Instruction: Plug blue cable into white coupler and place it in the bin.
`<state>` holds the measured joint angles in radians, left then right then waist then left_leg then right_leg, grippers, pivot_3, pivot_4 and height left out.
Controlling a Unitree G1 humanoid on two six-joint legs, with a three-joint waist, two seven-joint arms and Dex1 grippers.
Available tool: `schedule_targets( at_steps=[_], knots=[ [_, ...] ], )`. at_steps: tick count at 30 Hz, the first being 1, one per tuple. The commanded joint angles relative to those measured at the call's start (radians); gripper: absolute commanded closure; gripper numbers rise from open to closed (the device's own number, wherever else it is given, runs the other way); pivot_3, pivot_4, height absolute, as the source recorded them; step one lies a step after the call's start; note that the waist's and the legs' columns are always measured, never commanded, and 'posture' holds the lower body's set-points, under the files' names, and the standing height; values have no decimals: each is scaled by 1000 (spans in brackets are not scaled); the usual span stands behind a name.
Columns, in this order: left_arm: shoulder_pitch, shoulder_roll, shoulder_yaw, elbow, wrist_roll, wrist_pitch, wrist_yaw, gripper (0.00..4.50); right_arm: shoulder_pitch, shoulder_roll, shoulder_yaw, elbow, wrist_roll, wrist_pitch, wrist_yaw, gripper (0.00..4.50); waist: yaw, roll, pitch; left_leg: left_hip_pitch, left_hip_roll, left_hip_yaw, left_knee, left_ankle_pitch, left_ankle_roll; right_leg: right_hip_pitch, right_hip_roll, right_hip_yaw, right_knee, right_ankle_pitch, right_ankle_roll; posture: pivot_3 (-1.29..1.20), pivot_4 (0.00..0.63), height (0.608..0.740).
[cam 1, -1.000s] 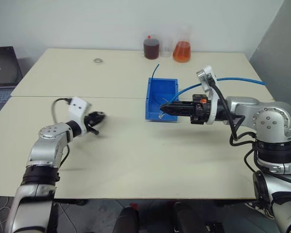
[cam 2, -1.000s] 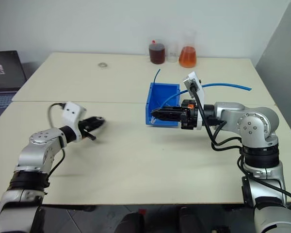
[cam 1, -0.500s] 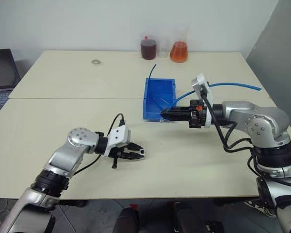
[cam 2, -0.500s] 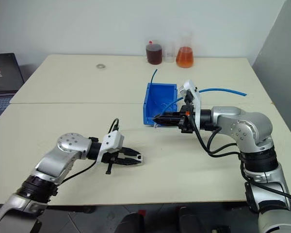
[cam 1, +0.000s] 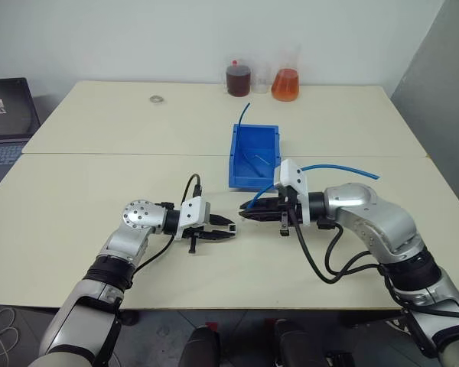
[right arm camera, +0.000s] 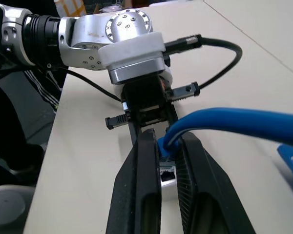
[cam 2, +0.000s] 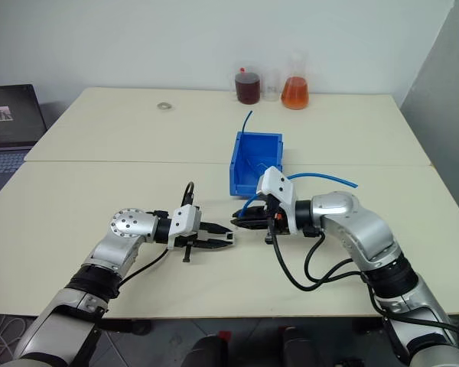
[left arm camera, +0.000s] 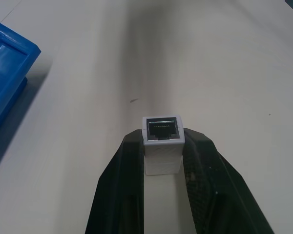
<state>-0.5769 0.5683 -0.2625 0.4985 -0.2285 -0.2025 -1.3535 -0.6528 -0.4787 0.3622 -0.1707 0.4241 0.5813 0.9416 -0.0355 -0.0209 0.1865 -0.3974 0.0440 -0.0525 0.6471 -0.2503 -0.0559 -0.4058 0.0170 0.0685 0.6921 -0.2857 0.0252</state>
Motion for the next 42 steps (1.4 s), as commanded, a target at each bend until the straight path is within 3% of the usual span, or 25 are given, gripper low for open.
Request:
schedule_targets(
  at_steps=[1,6,17,42],
  knots=[
    [35,30,-15,-84,-21,150,-83,3729,-40,34,12,32,-44,-72,33,4362,-1,0,0,0,0,0,0,0,0,0,0,0,0,0,0,0,150,740],
    [52,49,-4,-150,-33,232,-104,3729,-54,60,14,78,-66,-94,59,4362,-2,0,0,-1,0,-1,-1,0,0,-1,0,-1,0,0,-3,0,150,740],
    [54,47,5,-132,7,201,-74,3729,-42,111,47,138,-127,-149,100,4362,-2,0,0,-1,0,-2,-1,0,0,-1,0,-2,0,0,-3,0,150,740],
    [77,47,9,-179,4,229,-53,3729,-24,102,117,196,-259,-206,170,4362,-4,0,0,0,0,-2,-1,0,0,-1,0,-2,2,0,-3,0,150,740]
  ],
)
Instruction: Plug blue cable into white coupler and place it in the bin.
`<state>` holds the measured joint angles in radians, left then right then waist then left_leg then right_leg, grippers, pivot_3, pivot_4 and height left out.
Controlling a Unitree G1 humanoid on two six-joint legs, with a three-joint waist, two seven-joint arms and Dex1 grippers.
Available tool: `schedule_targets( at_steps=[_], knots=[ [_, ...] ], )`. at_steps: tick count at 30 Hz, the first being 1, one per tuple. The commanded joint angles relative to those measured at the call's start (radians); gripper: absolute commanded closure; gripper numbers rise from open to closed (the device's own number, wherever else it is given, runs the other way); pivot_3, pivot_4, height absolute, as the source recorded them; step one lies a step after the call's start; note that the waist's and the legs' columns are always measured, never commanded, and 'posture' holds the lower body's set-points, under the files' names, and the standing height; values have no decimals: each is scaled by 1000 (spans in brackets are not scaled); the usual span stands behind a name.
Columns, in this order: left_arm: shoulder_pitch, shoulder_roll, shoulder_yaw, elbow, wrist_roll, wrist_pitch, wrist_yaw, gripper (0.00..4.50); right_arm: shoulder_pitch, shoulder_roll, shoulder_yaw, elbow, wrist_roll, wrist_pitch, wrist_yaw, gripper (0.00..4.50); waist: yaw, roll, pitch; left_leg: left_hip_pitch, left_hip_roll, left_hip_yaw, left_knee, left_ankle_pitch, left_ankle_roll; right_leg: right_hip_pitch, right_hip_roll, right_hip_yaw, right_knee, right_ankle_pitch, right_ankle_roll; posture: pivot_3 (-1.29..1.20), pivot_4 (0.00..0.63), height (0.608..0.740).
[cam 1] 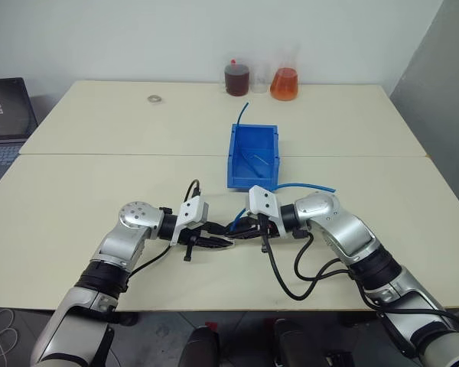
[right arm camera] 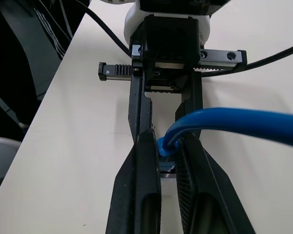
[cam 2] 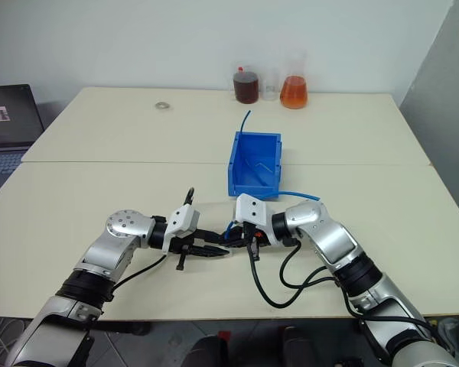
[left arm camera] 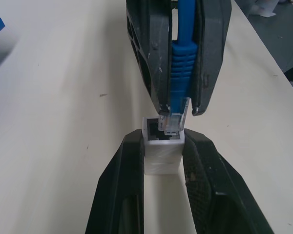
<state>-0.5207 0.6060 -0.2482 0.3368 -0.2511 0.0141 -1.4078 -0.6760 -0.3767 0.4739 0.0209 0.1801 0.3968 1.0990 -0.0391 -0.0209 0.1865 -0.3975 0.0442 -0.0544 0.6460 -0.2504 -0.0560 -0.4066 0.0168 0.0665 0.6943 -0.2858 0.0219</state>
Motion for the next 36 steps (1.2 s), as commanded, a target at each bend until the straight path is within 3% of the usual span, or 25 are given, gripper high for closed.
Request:
schedule_targets(
  at_steps=[1,36],
  knots=[
    [21,9,-5,-20,26,13,2,3729,-2,1,7,8,-20,-24,15,4362,0,0,0,0,0,0,0,0,0,0,0,0,0,0,0,0,150,740],
    [44,16,16,-59,27,40,-3,3729,-53,15,-5,128,-61,-42,75,4362,-5,0,0,2,0,0,0,0,0,0,0,0,2,0,0,0,150,740]
  ],
)
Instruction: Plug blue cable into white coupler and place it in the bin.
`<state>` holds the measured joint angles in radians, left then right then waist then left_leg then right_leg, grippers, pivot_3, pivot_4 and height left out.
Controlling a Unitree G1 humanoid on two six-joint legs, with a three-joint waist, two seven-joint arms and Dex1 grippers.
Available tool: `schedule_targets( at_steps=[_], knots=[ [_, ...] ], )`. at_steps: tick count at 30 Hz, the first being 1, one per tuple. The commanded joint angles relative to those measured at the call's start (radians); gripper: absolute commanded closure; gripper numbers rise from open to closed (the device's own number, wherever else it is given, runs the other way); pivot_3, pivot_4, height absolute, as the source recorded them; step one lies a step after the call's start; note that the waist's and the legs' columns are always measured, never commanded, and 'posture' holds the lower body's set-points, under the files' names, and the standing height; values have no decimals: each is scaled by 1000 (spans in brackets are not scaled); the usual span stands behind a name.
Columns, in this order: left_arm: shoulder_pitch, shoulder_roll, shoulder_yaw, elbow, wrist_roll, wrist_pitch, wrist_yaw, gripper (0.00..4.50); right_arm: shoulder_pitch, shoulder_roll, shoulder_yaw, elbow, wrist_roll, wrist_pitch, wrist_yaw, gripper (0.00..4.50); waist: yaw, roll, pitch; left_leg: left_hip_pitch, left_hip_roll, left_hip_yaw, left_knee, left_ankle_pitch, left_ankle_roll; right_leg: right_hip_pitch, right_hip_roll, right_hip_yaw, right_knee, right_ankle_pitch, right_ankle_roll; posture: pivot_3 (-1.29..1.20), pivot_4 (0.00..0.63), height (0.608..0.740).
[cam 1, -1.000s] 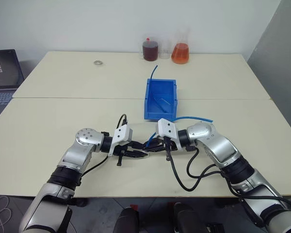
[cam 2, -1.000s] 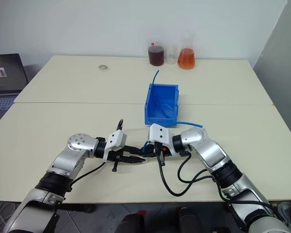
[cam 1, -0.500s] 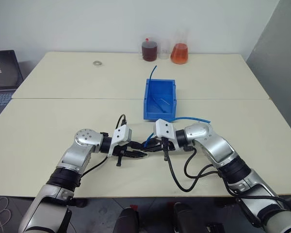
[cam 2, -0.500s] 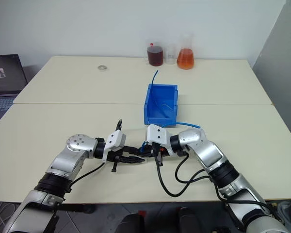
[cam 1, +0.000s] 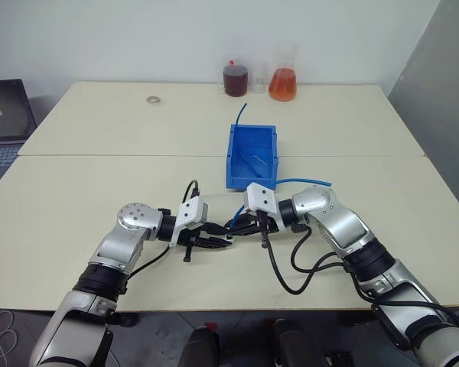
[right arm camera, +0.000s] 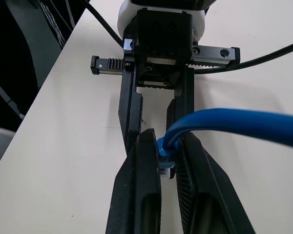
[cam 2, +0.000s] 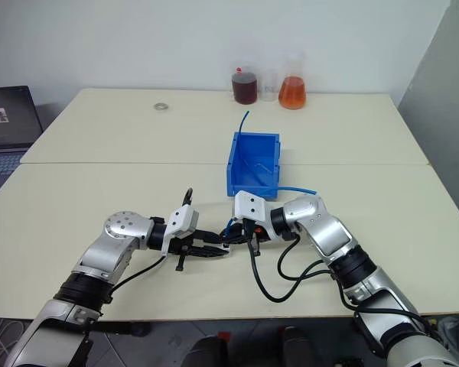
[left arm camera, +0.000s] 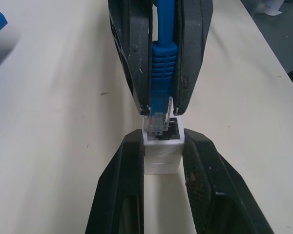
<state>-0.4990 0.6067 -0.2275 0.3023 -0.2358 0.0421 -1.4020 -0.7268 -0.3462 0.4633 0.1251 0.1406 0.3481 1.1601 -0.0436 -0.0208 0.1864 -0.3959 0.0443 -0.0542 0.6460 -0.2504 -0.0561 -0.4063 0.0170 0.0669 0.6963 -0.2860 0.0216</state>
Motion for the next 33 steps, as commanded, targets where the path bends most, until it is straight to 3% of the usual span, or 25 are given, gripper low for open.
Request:
schedule_targets(
  at_steps=[1,20,33],
  knots=[
    [24,16,-4,-25,11,12,-9,3729,-3,-16,7,22,-21,10,18,4362,0,0,0,0,0,0,0,0,0,0,0,0,0,0,0,0,150,740],
    [29,12,0,-31,15,16,4,3729,32,9,60,-3,-53,41,-10,4362,-8,0,-1,1,0,0,0,0,0,1,0,0,0,0,0,0,150,740],
    [40,12,4,-43,14,25,13,3729,34,10,116,6,-73,44,55,4362,-12,1,-3,2,0,0,0,0,0,1,0,0,0,0,0,0,150,740]
  ],
)
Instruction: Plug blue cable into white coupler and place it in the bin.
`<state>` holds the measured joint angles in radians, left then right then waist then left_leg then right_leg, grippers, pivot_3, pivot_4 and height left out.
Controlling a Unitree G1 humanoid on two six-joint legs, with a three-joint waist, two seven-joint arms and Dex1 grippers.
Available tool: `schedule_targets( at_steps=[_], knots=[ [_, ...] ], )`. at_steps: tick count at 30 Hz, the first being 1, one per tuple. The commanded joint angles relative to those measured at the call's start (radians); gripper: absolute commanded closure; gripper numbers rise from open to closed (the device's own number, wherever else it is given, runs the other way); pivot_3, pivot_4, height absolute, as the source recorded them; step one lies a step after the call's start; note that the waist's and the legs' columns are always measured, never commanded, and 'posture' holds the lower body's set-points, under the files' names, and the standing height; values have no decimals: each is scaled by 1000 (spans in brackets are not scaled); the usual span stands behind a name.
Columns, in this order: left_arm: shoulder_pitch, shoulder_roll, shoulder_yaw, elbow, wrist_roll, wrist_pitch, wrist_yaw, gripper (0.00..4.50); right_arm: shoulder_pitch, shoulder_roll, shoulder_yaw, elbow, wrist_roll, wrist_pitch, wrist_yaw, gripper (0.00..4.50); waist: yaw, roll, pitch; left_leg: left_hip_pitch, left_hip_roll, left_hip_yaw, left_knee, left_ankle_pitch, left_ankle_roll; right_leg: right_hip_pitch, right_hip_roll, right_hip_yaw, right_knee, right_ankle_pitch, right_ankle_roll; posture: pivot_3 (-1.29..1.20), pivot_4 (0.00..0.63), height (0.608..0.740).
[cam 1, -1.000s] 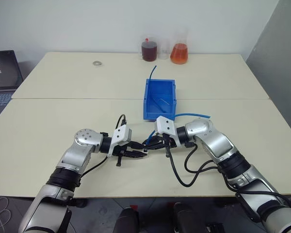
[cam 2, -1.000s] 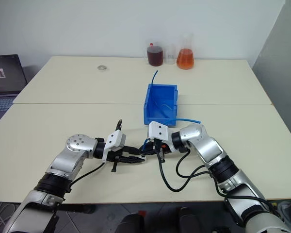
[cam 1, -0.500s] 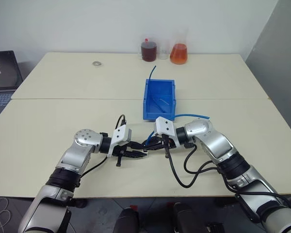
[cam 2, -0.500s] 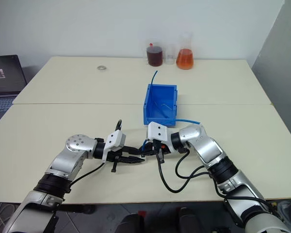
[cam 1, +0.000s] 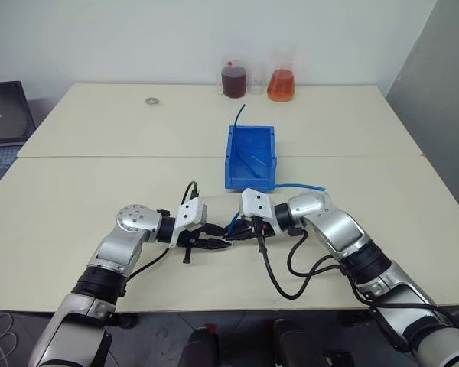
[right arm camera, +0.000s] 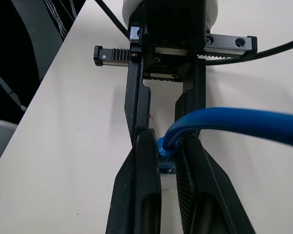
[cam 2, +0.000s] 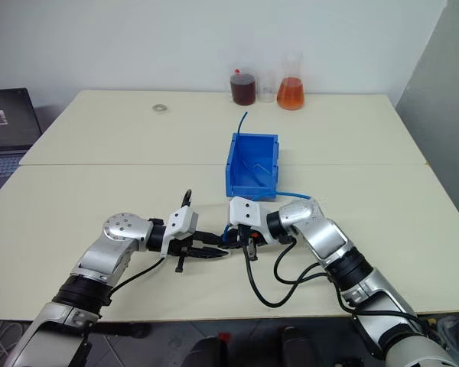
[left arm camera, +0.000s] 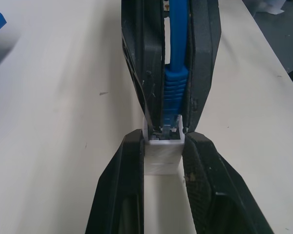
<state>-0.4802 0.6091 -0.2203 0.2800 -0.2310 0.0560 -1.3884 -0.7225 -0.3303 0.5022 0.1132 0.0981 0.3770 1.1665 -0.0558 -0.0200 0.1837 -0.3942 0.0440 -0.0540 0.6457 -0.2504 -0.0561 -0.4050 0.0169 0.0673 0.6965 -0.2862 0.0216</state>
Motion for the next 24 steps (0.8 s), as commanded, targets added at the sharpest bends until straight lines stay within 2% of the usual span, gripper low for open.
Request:
schedule_targets(
  at_steps=[1,13,22,24],
  knots=[
    [24,10,-3,-25,9,13,1,3729,32,-3,80,19,-33,14,48,4362,0,0,0,0,0,0,0,0,0,0,0,0,0,0,0,0,150,740],
    [49,15,10,-55,12,23,5,3729,24,75,83,188,-94,-41,0,4362,-12,1,-6,3,1,1,-1,0,0,1,1,1,1,-1,0,0,150,740],
    [45,22,22,-51,14,28,10,3729,7,76,33,213,-82,-56,-15,4362,-25,1,-10,17,2,0,-3,0,0,14,2,1,0,-5,2,0,150,740],
    [35,22,26,-47,7,42,8,3028,-2,76,17,209,-75,-50,-19,4362,-25,1,-10,17,2,0,-3,0,0,15,2,1,0,-5,2,0,150,740]
  ],
)
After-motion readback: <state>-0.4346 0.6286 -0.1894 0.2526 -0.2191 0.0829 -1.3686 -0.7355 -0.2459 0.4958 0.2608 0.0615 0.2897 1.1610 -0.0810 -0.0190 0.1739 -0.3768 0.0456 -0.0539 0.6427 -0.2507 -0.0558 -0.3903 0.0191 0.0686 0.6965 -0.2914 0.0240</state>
